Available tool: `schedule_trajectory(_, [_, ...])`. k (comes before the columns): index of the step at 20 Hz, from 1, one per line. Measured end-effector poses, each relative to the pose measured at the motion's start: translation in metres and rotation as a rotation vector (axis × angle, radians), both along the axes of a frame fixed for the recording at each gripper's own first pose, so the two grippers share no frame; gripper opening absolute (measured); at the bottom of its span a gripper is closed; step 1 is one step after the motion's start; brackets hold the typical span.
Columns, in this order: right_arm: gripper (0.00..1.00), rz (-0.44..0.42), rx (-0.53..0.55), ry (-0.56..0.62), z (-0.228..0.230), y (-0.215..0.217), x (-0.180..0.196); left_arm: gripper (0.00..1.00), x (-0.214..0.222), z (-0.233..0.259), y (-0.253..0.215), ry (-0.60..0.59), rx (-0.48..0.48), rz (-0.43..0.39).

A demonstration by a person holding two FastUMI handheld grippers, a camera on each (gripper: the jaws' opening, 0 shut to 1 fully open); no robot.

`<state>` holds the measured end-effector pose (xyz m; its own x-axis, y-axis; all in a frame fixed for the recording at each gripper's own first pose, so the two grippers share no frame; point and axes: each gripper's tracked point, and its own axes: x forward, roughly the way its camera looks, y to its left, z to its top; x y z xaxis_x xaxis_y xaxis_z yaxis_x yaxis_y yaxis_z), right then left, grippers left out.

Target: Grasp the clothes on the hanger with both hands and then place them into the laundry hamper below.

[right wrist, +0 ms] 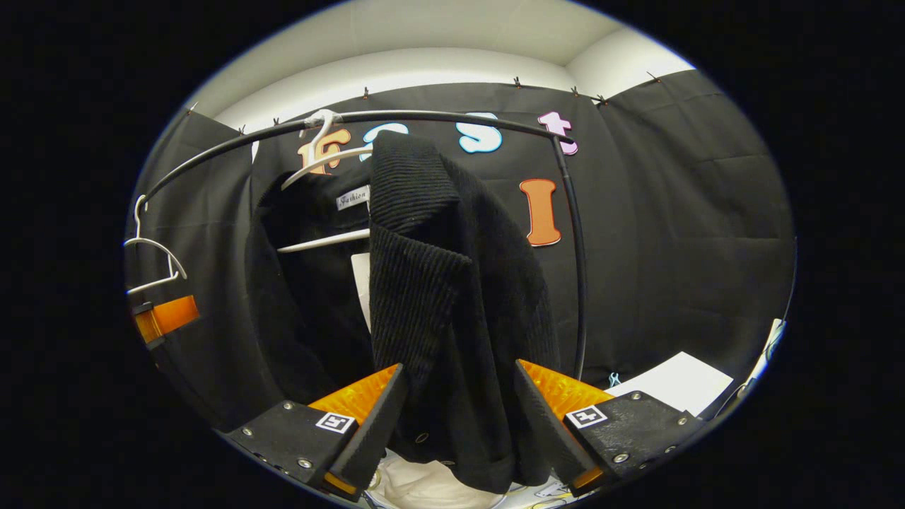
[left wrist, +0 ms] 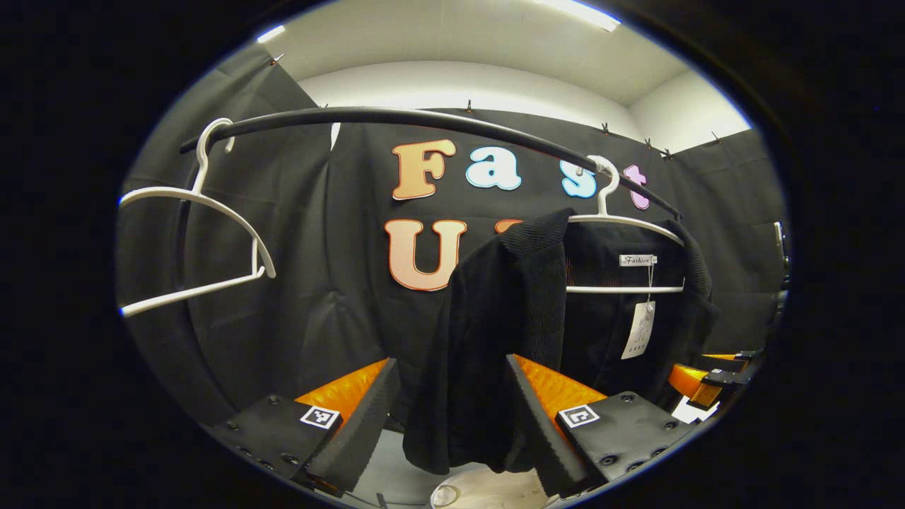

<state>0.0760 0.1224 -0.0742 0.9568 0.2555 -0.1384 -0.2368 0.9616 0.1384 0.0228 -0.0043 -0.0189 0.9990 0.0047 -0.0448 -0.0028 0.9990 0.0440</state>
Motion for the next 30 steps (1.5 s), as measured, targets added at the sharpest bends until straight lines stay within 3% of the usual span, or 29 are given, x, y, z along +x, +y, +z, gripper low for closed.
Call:
schedule_trajectory(1, [0.96, 0.0, 0.008, 0.008, -0.003, 0.002, 0.005, 0.93, 0.002, -0.001, -0.001, 0.003, -0.002, -0.002])
schedule_trajectory(2, [0.93, -0.001, 0.018, 0.016, -0.006, 0.003, 0.01, 0.96, 0.004, -0.002, -0.001, 0.005, -0.006, -0.003])
schedule_trajectory(9, [0.93, -0.012, 0.05, 0.062, -0.022, 0.005, 0.036, 0.96, 0.008, -0.006, -0.004, 0.008, -0.005, -0.012])
schedule_trajectory(10, [1.0, -0.008, 0.053, 0.068, -0.024, 0.007, 0.039, 0.96, 0.009, -0.007, -0.004, 0.01, -0.007, -0.014])
schedule_trajectory(11, [0.92, -0.004, 0.058, 0.075, -0.026, 0.008, 0.042, 0.96, 0.009, -0.008, -0.005, 0.012, -0.011, -0.016])
schedule_trajectory(12, [0.99, 0.008, 0.066, 0.083, -0.028, 0.011, 0.043, 0.93, 0.01, -0.01, -0.005, 0.015, -0.014, -0.017])
schedule_trajectory(13, [0.75, 0.015, 0.074, 0.086, -0.028, 0.012, 0.044, 0.96, 0.011, -0.012, -0.005, 0.019, -0.017, -0.018])
schedule_trajectory(14, [0.8, 0.016, 0.079, 0.088, -0.029, 0.013, 0.048, 0.96, 0.013, -0.014, -0.006, 0.023, -0.019, -0.017])
schedule_trajectory(15, [0.7, 0.016, 0.079, 0.089, -0.028, 0.012, 0.05, 0.96, 0.014, -0.013, -0.006, 0.024, -0.02, -0.016])
schedule_trajectory(16, [0.72, 0.016, 0.076, 0.088, -0.027, 0.011, 0.052, 0.97, 0.014, -0.013, -0.007, 0.021, -0.02, -0.016])
schedule_trajectory(17, [0.58, 0.014, 0.072, 0.085, -0.027, 0.009, 0.053, 1.0, 0.015, -0.012, -0.008, 0.018, -0.02, -0.017])
schedule_trajectory(18, [0.37, 0.012, 0.067, 0.082, -0.026, 0.007, 0.057, 1.0, 0.016, -0.013, -0.011, 0.018, -0.02, -0.021])
schedule_trajectory(19, [0.32, 0.009, 0.064, 0.078, -0.024, 0.005, 0.058, 0.93, 0.017, -0.014, -0.014, 0.021, -0.021, -0.026])
schedule_trajectory(22, [0.13, 0.012, 0.064, 0.07, -0.019, 0.002, 0.053, 0.96, 0.018, -0.017, -0.027, 0.027, -0.035, -0.056])
schedule_trajectory(25, [0.05, 0.01, 0.062, 0.062, -0.015, -0.006, 0.041, 0.93, 0.019, -0.023, -0.044, 0.043, -0.043, -0.094])
schedule_trajectory(26, [0.05, 0.012, 0.062, 0.064, -0.015, -0.007, 0.038, 0.96, 0.019, -0.026, -0.049, 0.05, -0.045, -0.108])
schedule_trajectory(27, [0.11, 0.014, 0.062, 0.065, -0.015, -0.009, 0.036, 0.93, 0.02, -0.03, -0.054, 0.06, -0.048, -0.122])
schedule_trajectory(28, [0.03, 0.016, 0.061, 0.064, -0.014, -0.01, 0.033, 0.96, 0.022, -0.035, -0.06, 0.073, -0.055, -0.138])
schedule_trajectory(30, [0.02, 0.021, 0.061, 0.064, -0.012, -0.013, 0.028, 0.97, 0.026, -0.045, -0.072, 0.104, -0.075, -0.168])
